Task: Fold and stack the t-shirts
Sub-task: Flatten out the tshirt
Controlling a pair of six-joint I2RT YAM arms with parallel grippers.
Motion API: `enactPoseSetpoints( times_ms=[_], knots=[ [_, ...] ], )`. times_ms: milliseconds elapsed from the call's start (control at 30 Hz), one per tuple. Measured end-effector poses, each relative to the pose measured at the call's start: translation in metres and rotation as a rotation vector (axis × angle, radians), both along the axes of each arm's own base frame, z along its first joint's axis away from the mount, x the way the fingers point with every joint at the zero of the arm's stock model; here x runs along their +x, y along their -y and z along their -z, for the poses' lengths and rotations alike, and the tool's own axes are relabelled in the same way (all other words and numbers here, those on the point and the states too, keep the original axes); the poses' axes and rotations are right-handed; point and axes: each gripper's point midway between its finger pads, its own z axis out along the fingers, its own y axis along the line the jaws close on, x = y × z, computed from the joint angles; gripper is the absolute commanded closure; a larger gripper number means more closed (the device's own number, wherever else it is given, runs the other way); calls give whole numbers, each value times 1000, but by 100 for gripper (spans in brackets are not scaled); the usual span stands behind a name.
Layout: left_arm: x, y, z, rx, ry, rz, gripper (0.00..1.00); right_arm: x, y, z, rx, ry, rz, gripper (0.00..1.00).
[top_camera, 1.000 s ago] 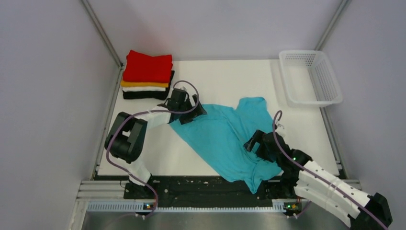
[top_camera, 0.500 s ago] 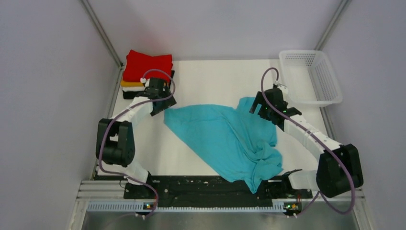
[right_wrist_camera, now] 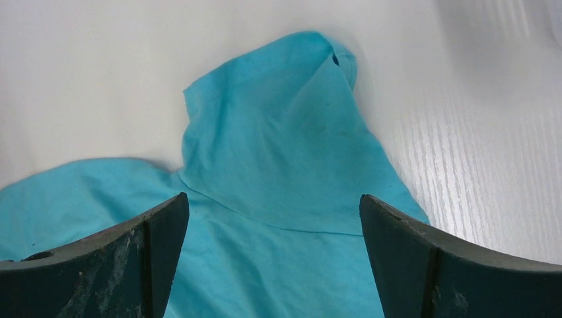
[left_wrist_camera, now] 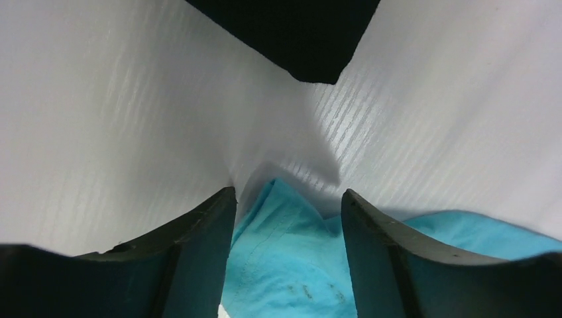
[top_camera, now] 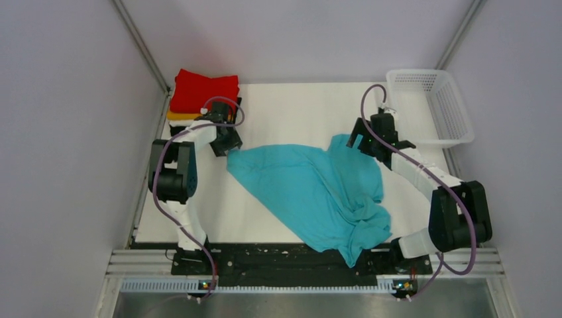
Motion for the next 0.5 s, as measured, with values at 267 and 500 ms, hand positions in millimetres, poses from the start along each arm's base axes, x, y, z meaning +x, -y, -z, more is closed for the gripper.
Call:
enactPoseSetpoints(
  times_ms=[267, 500],
  knots=[
    [-2, 16, 3, -21, -10, 41, 100, 12, 11, 16, -35, -33, 13, 6],
    [-3, 17, 3, 1, -2, 63, 100, 73, 17, 25, -87, -47, 16, 18]
  ],
)
